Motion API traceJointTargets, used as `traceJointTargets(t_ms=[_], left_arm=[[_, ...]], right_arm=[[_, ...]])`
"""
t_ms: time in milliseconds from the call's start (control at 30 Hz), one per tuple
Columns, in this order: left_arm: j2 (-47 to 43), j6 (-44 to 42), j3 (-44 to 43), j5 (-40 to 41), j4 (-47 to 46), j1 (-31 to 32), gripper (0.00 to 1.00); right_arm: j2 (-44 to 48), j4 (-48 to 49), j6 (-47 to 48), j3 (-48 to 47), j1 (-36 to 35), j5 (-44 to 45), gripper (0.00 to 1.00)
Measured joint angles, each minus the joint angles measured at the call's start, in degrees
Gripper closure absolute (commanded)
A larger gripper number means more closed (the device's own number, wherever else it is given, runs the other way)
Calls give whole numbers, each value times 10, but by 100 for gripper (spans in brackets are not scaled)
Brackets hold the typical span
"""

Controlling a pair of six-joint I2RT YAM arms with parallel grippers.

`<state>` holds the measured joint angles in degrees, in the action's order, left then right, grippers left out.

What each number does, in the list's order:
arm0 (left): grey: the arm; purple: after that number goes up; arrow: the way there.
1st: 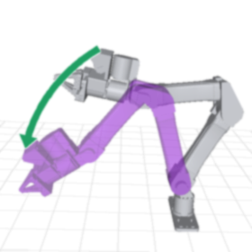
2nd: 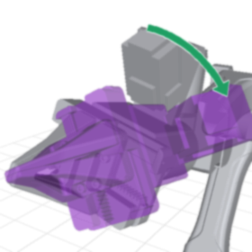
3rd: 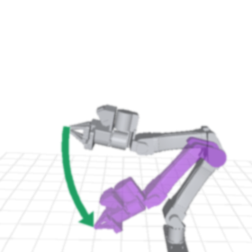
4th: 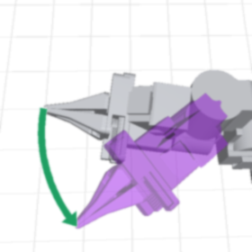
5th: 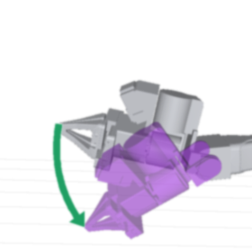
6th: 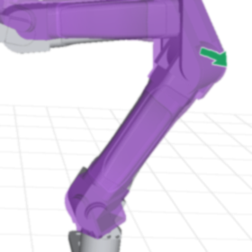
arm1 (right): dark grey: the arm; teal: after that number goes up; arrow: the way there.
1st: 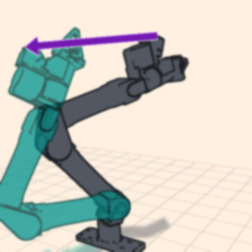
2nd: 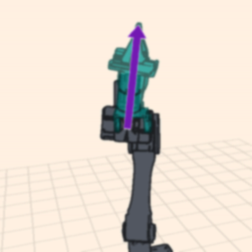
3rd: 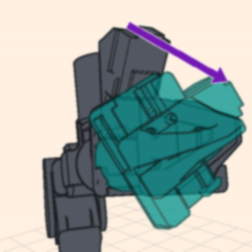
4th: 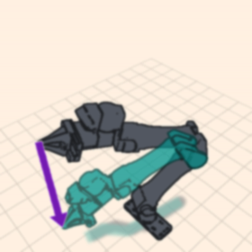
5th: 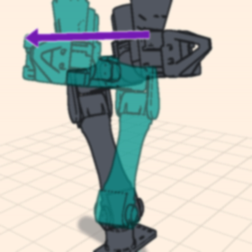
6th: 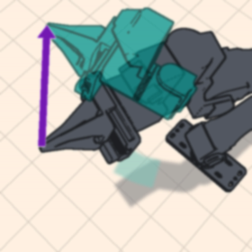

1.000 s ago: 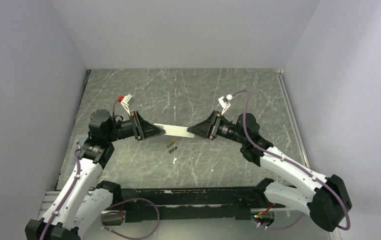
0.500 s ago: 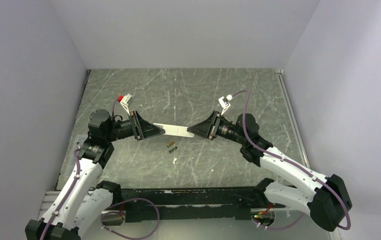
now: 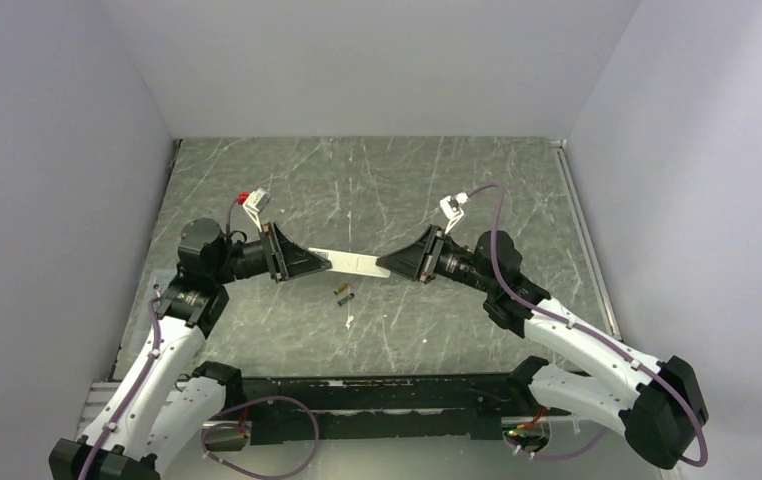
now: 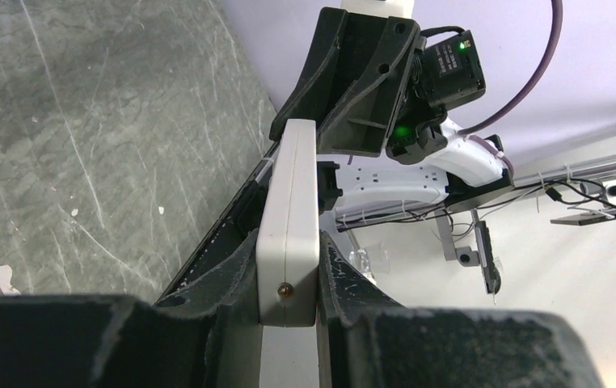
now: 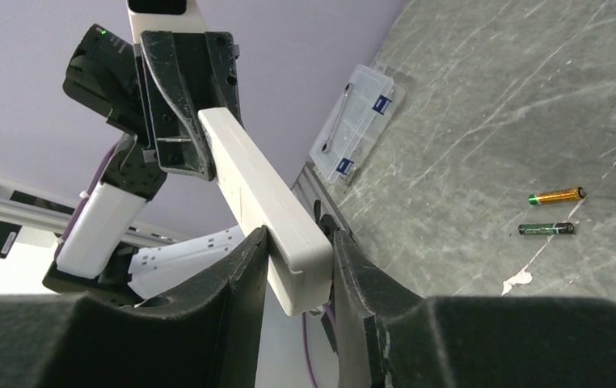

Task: Load the batteries into the remote control

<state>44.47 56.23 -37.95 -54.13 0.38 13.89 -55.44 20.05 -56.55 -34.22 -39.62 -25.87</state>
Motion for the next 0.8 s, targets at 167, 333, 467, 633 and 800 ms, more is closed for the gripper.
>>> traceJointTargets(t_ms=[167, 333, 467, 633, 800], left_arm=[[0, 1, 0, -3, -1, 3, 100], [3, 2, 0, -5, -1, 3, 100], [7, 3, 0, -7, -2, 3, 100], [8, 4, 0, -4, -1, 3, 100], [9, 4, 0, 0, 0, 3, 100]], right_arm=[[11, -8, 5, 2, -2, 2, 100], [13, -13, 9, 2, -3, 3, 75], [14, -17, 9, 2, -3, 3, 64], [14, -21, 14, 2, -4, 2, 55], [21, -21, 16, 8, -4, 1, 54]])
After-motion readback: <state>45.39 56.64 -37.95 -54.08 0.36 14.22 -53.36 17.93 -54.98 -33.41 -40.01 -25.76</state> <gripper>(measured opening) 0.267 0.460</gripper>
